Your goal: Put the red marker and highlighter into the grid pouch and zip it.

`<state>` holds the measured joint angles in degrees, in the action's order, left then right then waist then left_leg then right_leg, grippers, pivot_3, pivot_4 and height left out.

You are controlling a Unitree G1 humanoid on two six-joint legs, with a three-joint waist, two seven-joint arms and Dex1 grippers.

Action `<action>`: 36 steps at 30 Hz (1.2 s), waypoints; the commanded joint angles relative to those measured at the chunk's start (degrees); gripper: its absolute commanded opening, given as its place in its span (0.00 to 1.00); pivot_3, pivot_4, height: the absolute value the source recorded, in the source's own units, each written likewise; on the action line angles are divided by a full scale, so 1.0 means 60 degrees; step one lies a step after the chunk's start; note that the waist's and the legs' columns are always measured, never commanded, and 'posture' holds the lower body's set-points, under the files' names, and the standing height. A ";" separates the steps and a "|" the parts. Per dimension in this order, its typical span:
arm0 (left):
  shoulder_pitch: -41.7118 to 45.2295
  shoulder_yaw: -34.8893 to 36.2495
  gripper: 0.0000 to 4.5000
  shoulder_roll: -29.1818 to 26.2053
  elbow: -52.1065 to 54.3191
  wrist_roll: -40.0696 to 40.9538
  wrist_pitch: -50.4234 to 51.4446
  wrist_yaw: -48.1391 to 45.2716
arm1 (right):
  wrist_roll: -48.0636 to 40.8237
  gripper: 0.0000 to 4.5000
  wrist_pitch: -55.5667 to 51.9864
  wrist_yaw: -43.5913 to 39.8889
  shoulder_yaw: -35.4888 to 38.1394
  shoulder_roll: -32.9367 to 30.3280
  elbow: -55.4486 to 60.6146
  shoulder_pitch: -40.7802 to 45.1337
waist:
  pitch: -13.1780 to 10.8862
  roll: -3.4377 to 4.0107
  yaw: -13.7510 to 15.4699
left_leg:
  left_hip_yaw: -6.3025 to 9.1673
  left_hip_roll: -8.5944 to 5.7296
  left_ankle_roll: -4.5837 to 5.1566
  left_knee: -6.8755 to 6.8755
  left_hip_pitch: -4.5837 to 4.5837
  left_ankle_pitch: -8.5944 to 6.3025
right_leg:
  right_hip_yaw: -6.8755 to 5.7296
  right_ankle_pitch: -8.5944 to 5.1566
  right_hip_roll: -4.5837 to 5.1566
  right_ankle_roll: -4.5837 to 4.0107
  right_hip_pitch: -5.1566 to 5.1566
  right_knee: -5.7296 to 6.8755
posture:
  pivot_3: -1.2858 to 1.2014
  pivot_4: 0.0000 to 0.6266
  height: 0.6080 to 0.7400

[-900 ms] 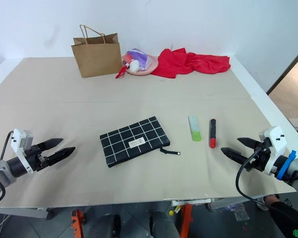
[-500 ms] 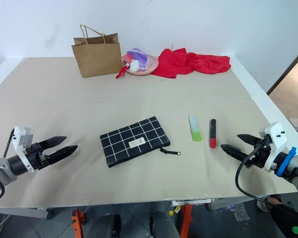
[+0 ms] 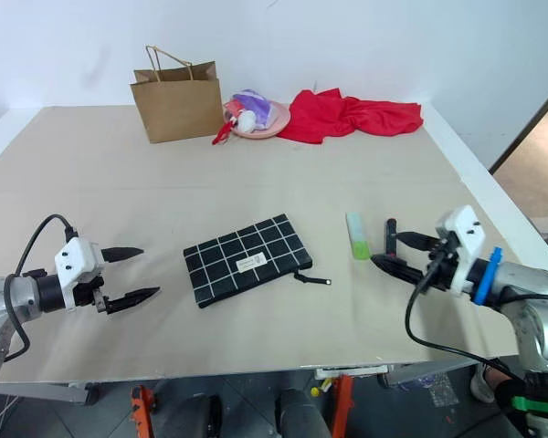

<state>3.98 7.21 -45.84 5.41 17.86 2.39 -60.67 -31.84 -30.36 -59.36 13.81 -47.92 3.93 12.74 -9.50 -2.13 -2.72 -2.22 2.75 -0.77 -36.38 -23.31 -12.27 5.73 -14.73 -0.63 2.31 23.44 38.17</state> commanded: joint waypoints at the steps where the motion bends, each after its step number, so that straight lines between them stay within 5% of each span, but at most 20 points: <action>1: 0.0147 -0.0233 1.00 -0.0041 0.0297 -0.0270 -0.0551 -0.0147 | -0.0274 0.37 -0.0288 -0.0100 -0.0501 0.0304 0.0316 0.0784 | -0.0001 0.0001 0.0001 | 0.0000 0.0002 0.0000 0.0000 -0.0001 0.0000 | 0.0000 0.0001 0.0000 0.0000 0.0001 0.0000 | 0.52 0.24 1.00; 6: 0.0315 -0.0764 1.00 -0.0099 0.0507 -0.0545 -0.0563 -0.0315 | 0.0000 0.00 -0.0352 -0.0342 -0.1763 0.0950 0.0214 0.1848 | -0.0001 0.0001 -0.0002 | 0.0001 0.0001 0.0000 0.0000 -0.0003 0.0000 | -0.0002 0.0002 -0.0003 0.0001 0.0002 0.0001 | 0.52 0.24 1.00; 11: 0.0425 -0.1361 1.00 -0.0140 0.0528 -0.1104 -0.1119 -0.0511 | 0.1615 0.00 0.0197 0.0010 -0.3658 0.1805 -0.0428 0.2956 | -0.0001 0.0002 -0.0019 | 0.0000 0.0008 0.0000 0.0000 -0.0006 0.0000 | -0.0009 0.0014 -0.0011 -0.0020 0.0013 0.0003 | 0.52 0.24 1.00; 18: 0.0442 -0.1574 1.00 -0.0137 0.0167 -0.1601 -0.1873 -0.0459 | 0.3561 0.00 0.1513 -0.0206 -0.5057 0.1708 -0.1602 0.3457 | -0.0001 0.0002 0.0040 | 0.0006 -0.0003 0.0001 -0.0001 -0.0025 -0.0002 | -0.0017 0.0022 0.0010 -0.0053 0.0019 0.0005 | 0.52 0.24 1.00; 25: 0.0440 -0.1558 1.00 -0.0126 -0.0140 -0.1958 -0.2613 -0.0256 | 0.3956 0.00 0.1934 -0.0597 -0.5137 0.1563 -0.1814 0.3643 | 0.0000 0.0002 0.0027 | 0.0007 0.0002 0.0004 -0.0004 -0.0011 -0.0004 | -0.0023 0.0033 -0.0003 -0.0070 0.0013 0.0011 | 0.52 0.24 1.00; 36: 0.1104 -0.2313 1.00 0.1387 -0.1012 -0.3464 -0.4251 0.1592 | 0.4590 0.00 0.2348 -0.0696 -0.5403 0.1699 -0.1934 0.3571 | 0.0008 0.0001 0.0034 | 0.0000 0.0000 0.0005 -0.0026 -0.0004 -0.0003 | -0.0015 0.0045 0.0000 -0.0061 -0.0004 0.0014 | 0.52 0.24 1.00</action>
<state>10.11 -5.54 -38.53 -0.06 -2.16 -22.64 -52.51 -5.08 -16.25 -62.76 -18.17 -37.84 -7.19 34.06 -9.45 -2.12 -2.52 -2.20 2.75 -0.75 -36.55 -23.32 -12.28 5.63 -14.45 -0.63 1.96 23.39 38.25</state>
